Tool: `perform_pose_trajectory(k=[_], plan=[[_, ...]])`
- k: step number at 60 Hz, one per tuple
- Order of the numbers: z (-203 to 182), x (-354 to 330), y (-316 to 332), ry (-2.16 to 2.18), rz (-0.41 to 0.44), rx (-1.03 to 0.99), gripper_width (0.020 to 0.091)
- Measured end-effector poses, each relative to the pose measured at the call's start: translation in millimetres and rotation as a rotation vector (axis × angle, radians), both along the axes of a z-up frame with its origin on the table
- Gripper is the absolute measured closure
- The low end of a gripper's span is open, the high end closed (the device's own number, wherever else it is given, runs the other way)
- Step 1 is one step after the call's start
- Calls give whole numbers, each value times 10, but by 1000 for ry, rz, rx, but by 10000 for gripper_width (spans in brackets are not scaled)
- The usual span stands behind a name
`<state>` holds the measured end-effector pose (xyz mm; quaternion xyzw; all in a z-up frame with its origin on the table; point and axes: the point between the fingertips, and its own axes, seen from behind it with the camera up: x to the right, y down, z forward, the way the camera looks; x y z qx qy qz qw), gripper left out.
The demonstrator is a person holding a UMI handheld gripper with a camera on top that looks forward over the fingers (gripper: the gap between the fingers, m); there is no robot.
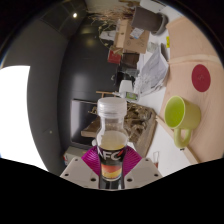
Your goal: Pour water
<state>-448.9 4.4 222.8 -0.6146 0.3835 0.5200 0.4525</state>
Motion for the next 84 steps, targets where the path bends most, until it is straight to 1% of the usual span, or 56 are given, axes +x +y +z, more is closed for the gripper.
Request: perform_pose_trajectory(k=[9, 12, 15, 19, 34, 37, 42, 49, 53, 60, 64, 68, 72, 78, 80, 84], plan=[[-228, 45, 258, 385, 0, -52, 863], [-289, 78, 313, 472, -10, -77, 863], [-337, 73, 355, 535, -3, -85, 865], [-408, 74, 374, 579, 0, -101, 863], [-489, 37, 340, 579, 18, -141, 866], [-483, 45, 331, 523, 24, -144, 864], [-347, 79, 294, 378, 50, -101, 864], [-25, 280, 272, 62, 57, -23, 862], [201, 539, 220, -153, 36, 49, 863], [558, 1080, 173, -543, -30, 139, 864], [593, 1363, 216, -769, -65, 151, 862], [525, 1689, 216, -989, -93, 139, 862], [367, 1952, 206, -1157, -92, 118, 862], [-37, 2259, 225, -1293, -82, 47, 863], [-233, 2317, 225, -1315, -84, 30, 863], [-527, 2431, 221, -1327, -54, -18, 863]])
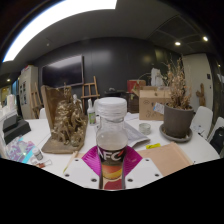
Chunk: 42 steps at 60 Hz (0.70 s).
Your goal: Pour water
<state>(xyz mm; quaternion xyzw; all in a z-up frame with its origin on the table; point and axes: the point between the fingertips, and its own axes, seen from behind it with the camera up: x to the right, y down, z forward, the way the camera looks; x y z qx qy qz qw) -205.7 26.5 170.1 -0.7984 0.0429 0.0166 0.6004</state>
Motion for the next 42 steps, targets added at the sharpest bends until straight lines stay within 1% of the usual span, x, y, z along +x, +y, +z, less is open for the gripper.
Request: perform_pose_trajectory(k=[6, 14, 23, 29, 32, 34, 42], plan=[[-479, 34, 12, -11, -2, -65, 862], [-881, 43, -10, -23, 17, -112, 860], [-1142, 9, -20, -43, 27, -135, 857], [-1129, 3, -9, -70, 29, -110, 856], [-1129, -4, -26, -76, 23, -104, 839], [-1127, -4, -41, -78, 20, -101, 814], [-1148, -6, -91, -104, 16, -120, 672]])
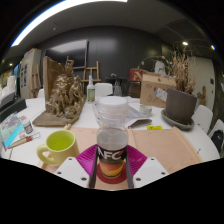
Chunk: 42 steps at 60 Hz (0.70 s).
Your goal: Pour water
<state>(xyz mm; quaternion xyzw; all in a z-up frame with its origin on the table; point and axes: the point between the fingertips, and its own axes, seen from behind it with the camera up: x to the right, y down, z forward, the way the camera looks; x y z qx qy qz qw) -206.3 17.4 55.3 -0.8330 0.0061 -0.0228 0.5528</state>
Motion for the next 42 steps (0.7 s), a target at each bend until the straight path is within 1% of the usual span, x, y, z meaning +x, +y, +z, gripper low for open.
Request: perform_pose_trajectory(k=[1, 2, 3, 6, 7, 10, 16, 22, 27, 32, 42], plan=[[-22, -3, -17, -2, -1, -16, 638], [-36, -4, -36, -3, -1, -31, 590], [-43, -12, -57, -2, 0, -44, 526], [-36, -8, -141, 3, -7, -69, 282], [-7, -4, -177, 4, -12, -73, 229], [119, 32, -314, 4, -40, -76, 258], [397, 6, -699, -10, -67, -100, 243], [653, -118, -1212, 5, -67, -154, 248], [922, -245, -1637, 24, -74, -164, 243], [1103, -351, -2027, 21, -72, -184, 247], [1361, -469, -2488, -2, -89, -188, 242]])
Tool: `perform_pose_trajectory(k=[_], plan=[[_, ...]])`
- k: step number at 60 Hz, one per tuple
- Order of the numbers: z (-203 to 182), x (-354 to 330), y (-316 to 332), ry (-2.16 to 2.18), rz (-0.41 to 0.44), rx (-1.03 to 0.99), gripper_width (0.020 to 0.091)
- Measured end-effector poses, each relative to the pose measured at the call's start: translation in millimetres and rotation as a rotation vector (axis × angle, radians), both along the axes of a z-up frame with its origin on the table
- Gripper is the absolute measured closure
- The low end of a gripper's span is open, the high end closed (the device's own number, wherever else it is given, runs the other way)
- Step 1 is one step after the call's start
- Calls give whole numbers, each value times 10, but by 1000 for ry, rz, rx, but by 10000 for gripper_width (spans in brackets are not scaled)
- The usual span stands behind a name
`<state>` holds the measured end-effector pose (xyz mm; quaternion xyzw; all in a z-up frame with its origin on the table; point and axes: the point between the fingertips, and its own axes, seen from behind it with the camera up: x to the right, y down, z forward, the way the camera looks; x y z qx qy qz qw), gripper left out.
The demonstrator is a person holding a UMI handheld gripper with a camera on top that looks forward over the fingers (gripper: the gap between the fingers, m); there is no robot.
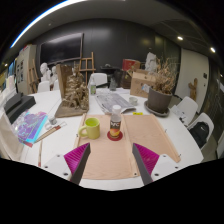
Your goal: Pour water
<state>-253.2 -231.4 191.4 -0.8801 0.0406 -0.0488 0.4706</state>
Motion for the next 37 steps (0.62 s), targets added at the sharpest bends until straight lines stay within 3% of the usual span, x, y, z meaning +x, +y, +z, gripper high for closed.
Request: perform_pose_trajectory(k=[19, 37], plan=[[141, 64, -157, -53, -29, -2, 247], [120, 8, -56, -49, 19, -13, 249]])
